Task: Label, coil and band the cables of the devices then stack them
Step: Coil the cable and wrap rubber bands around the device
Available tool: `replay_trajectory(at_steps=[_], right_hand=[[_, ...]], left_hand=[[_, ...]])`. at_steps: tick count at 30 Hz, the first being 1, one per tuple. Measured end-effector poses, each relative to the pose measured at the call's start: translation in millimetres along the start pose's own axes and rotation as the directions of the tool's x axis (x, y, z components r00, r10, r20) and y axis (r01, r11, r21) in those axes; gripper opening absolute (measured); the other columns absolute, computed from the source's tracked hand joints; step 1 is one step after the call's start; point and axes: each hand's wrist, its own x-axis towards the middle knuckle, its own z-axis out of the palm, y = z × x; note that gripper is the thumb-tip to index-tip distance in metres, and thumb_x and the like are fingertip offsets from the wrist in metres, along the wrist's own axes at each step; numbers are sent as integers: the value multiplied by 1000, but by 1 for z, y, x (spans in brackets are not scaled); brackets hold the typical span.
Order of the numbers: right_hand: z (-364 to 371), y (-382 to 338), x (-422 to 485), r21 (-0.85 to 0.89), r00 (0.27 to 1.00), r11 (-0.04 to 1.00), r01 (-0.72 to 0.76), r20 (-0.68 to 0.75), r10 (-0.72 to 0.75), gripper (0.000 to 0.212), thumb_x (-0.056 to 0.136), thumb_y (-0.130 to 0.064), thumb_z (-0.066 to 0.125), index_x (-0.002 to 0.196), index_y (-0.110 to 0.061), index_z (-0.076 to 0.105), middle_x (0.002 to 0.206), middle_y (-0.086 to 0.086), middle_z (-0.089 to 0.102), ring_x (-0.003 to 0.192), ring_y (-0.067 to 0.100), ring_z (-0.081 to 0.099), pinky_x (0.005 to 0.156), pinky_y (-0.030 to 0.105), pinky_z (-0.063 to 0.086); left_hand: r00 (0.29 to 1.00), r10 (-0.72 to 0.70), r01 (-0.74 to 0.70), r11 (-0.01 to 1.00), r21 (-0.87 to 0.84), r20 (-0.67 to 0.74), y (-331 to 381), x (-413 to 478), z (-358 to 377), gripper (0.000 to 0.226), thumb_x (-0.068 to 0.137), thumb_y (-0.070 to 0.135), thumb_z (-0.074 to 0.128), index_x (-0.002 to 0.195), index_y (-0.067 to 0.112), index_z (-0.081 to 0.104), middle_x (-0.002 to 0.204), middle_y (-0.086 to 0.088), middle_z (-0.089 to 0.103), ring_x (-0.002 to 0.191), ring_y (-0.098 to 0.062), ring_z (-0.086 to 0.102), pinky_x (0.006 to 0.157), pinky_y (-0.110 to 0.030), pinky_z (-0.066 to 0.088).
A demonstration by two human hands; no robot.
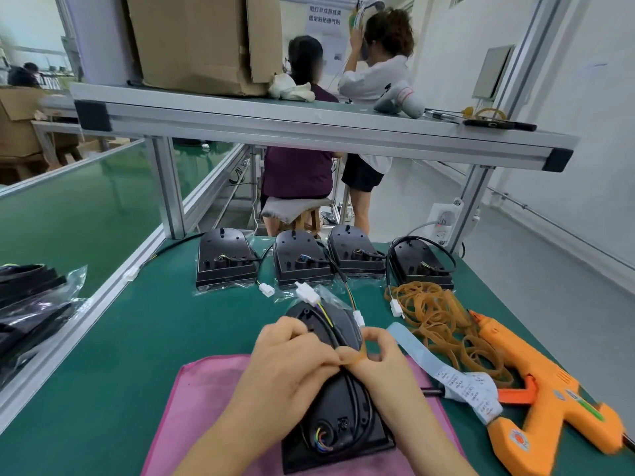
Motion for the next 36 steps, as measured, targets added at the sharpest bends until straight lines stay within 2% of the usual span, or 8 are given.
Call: replay_trajectory(at_steps=[4, 7, 9, 10, 16, 21, 30, 36], right_hand=[[-3, 4, -2, 137, 1000, 990, 10, -18, -8, 45, 59, -34, 74, 98, -32, 52, 68, 1, 72, 65, 17, 71, 56, 30, 55], [-7, 6, -3, 171, 999, 984, 40, -39, -34, 36, 75, -23, 75, 101, -31, 52, 59, -7, 68, 58, 10, 69, 47, 18, 48], [-6, 6, -5, 197, 999, 979, 49, -25, -45, 35, 78, -19, 73, 103, -30, 51, 61, -5, 69, 60, 12, 70, 47, 18, 48], [-4, 6, -7, 222, 999, 974, 44, -18, -41, 34, 79, -17, 73, 103, -29, 51, 63, -5, 70, 61, 13, 70, 47, 19, 49], [2, 6, -15, 103, 946, 957, 270, -212, -244, 50, 70, -29, 83, 103, -40, 47, 103, -9, 57, 90, -3, 60, 73, 12, 47], [0, 5, -21, -118, 816, 844, 524, -216, -537, 23, 72, -30, 78, 84, -39, 61, 98, -20, 48, 106, 5, 49, 88, 15, 39], [2, 7, -21, -68, 862, 907, 416, -288, -417, 29, 76, -52, 65, 64, -29, 52, 74, -13, 49, 79, 19, 46, 71, 29, 35], [-2, 6, -17, 81, 967, 969, 234, -125, -223, 28, 70, -35, 81, 69, -23, 57, 69, -4, 49, 67, 14, 46, 66, 27, 39]], left_hand=[[893, -440, 411, 883, -226, -96, -4, -20, 12, 13, 80, 37, 67, 88, 27, 63, 119, 21, 47, 119, 0, 40, 98, -18, 29], [505, -846, 661, 254, -706, 169, 1, -18, 9, 52, 76, 30, 77, 120, 26, 49, 131, 12, 49, 120, -3, 52, 92, -19, 37], [413, -781, 607, -148, -781, 469, 5, -15, 9, 72, 68, 34, 73, 132, 23, 43, 123, 2, 62, 97, -9, 68, 79, -26, 49], [426, -732, 594, -217, -775, 532, 5, -13, 10, 74, 65, 34, 73, 132, 16, 48, 118, -4, 68, 94, -16, 72, 76, -32, 55], [454, -740, 521, -232, -822, 496, 15, -10, 16, 47, 70, 30, 72, 108, 3, 68, 100, -24, 72, 87, -37, 72, 61, -38, 59], [444, -742, 496, -262, -828, 502, 19, -13, 16, 39, 76, 28, 68, 105, 2, 71, 101, -26, 72, 88, -40, 72, 59, -40, 59], [471, -754, 485, -213, -848, 458, 18, -12, 13, 42, 73, 27, 70, 106, 1, 70, 100, -26, 72, 85, -39, 72, 58, -38, 58], [448, -743, 484, -266, -833, 498, 19, -16, 13, 44, 74, 30, 70, 107, 1, 70, 102, -28, 71, 90, -43, 70, 64, -46, 59]])
